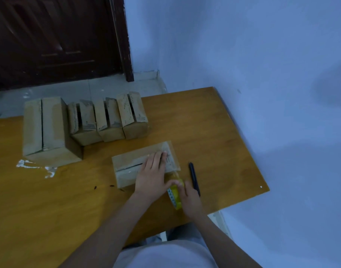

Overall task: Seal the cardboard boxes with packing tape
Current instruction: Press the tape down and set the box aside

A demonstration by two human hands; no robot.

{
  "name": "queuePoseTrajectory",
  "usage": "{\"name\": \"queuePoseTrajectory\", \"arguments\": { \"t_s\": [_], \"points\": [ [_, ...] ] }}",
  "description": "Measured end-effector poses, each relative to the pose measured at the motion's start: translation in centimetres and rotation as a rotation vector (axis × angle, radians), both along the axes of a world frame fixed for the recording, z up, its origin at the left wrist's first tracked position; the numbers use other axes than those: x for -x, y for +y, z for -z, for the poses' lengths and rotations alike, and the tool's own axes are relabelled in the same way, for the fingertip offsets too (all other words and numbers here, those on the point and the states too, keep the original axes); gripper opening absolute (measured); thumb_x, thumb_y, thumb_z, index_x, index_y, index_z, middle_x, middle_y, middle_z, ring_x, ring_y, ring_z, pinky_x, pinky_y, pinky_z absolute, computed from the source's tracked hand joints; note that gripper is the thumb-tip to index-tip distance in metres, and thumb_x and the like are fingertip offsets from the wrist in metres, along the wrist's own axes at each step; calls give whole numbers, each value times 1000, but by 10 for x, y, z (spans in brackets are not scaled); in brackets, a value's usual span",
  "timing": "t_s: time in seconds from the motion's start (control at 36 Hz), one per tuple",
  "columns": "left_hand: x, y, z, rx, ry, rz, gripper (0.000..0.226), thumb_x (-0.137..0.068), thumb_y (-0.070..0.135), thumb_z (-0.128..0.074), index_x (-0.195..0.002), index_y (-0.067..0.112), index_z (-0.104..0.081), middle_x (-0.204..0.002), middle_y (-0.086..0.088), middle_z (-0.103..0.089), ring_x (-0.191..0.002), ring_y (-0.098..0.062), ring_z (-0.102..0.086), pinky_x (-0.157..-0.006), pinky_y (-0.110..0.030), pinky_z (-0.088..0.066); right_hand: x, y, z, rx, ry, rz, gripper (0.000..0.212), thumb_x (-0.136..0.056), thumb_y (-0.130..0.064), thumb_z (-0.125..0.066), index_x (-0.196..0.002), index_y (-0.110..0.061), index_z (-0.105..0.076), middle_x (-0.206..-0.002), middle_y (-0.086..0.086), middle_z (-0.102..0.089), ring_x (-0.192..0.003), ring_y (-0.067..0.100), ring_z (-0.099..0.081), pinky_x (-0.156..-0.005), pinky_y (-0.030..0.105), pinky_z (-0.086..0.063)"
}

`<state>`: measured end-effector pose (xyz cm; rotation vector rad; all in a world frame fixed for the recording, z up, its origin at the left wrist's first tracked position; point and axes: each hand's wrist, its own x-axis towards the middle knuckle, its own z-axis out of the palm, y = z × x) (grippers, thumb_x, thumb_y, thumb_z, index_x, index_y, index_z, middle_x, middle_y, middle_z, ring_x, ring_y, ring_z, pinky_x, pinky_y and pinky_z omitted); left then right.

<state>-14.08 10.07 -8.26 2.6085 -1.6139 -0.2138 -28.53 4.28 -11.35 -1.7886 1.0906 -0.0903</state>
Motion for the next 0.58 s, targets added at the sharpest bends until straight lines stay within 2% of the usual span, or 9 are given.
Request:
{"name": "queuePoseTrajectory", "arguments": {
  "t_s": [0.11, 0.17, 0.22, 0.25, 0.31, 0.36, 0.47, 0.53, 0.58],
  "points": [
    [3, -1, 1, -75, -25, 0, 113, -69, 83, -44, -148, 4, -25, -147, -14, -39, -137, -31, -35, -113, -40, -12, 3, 2, -4, -112, -128, 107, 32, -102, -30, -30, -77, -22, -48, -66, -7, -48, -54, -3, -46, -55, 15, -38],
    [3, -3, -3, -71, -50, 14, 113, -73, 81, -41, -151, 5, -10, -153, -14, -25, -142, -30, -22, -116, -39, -4, 4, -3, -4, -73, -109, 137, 28, -102, -24, -33, -78, -21, -47, -71, -5, -48, -61, -2, -47, -59, 14, -38],
    [2, -3, -5, -104, -26, 17, 111, -78, 80, -35, -151, 8, 6, -158, -10, -6, -146, -28, -5, -117, -38, 4, 6, -13, 4, 106, 15, 174, 12, -99, -21, -41, -91, -18, -49, -87, -3, -48, -83, 9, -51, -70, 19, -39],
    [3, -3, -7, -111, -19, 12, 111, -79, 80, -34, -151, 8, 9, -159, -9, -3, -146, -27, -2, -117, -38, 6, 7, -19, 8, 211, 118, 199, 9, -97, -21, -45, -101, -13, -49, -96, -1, -46, -94, 16, -49, -77, 23, -38],
    [4, -3, -9, -90, -17, -1, 112, -78, 80, -36, -151, 9, 10, -159, -10, -4, -146, -27, -2, -114, -37, 10, 8, -30, 15, 355, 335, 230, 30, -95, -27, -51, -116, -6, -46, -113, 7, -44, -111, 26, -42, -88, 32, -37],
    [6, -3, -12, -88, 6, -16, 112, -78, 79, -38, -150, 9, 10, -159, -9, -4, -146, -27, -1, -112, -36, 12, 8, -38, 18, 334, 496, 182, 42, -95, -37, -50, -123, -7, -41, -126, 11, -39, -120, 27, -37, -94, 35, -38],
    [9, -4, -16, -119, 18, -34, 112, -79, 79, -38, -150, 10, 13, -158, -7, 0, -146, -26, 2, -116, -37, 8, 10, -48, 26, 390, 643, 2, 29, -98, -33, -43, -119, -12, -40, -127, 8, -39, -118, 23, -38, -92, 30, -41],
    [10, -4, -18, -125, 31, -43, 112, -79, 79, -38, -150, 10, 14, -158, -6, 2, -146, -25, 3, -117, -37, 8, 9, -52, 27, 418, 649, -25, 21, -99, -25, -40, -116, -12, -41, -126, 8, -41, -115, 23, -40, -90, 29, -40],
    [10, -4, -19, -129, 37, -48, 112, -79, 78, -39, -150, 10, 15, -158, -5, 3, -146, -24, 5, -116, -37, 9, 11, -57, 24, 361, 591, 25, 15, -99, -22, -41, -109, -11, -41, -118, 9, -47, -106, 23, -47, -84, 31, -41]
  ]
}}
